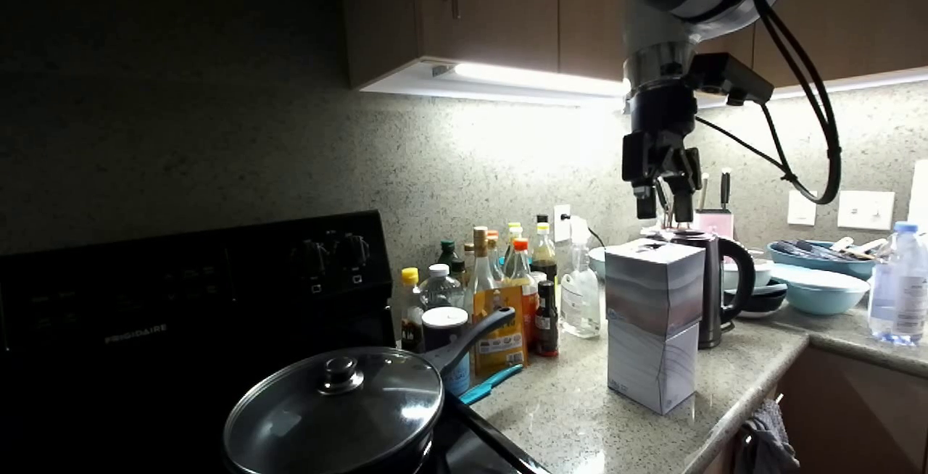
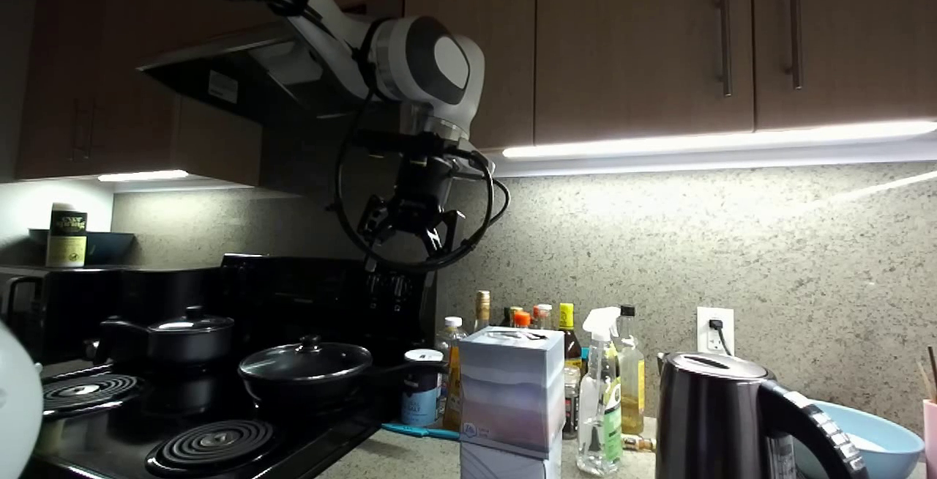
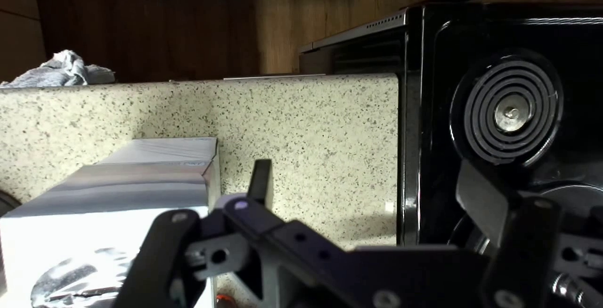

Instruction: Unstack the tissue boxes then stack them up again.

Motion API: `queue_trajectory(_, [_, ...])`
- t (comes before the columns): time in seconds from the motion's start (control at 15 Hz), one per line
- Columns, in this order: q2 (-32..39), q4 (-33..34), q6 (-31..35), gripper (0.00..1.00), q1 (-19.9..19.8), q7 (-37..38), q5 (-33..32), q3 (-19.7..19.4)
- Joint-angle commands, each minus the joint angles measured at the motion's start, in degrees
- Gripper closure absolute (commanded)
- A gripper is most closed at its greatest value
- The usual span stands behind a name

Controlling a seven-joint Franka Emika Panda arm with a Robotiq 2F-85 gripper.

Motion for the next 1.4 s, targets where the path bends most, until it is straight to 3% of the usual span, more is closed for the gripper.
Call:
queue_trajectory(0.0, [4.0, 1.4, 1.8, 0.00, -1.0, -1.3, -0.4, 0.1])
queue_trajectory(0.67, [10.9, 3.9, 15.5, 0.00, -2.9, 1.2, -8.4, 0.4])
queue_trajectory(1.33, [14.0, 3.9, 15.0, 0.00, -3.6, 1.0, -7.9, -0.2])
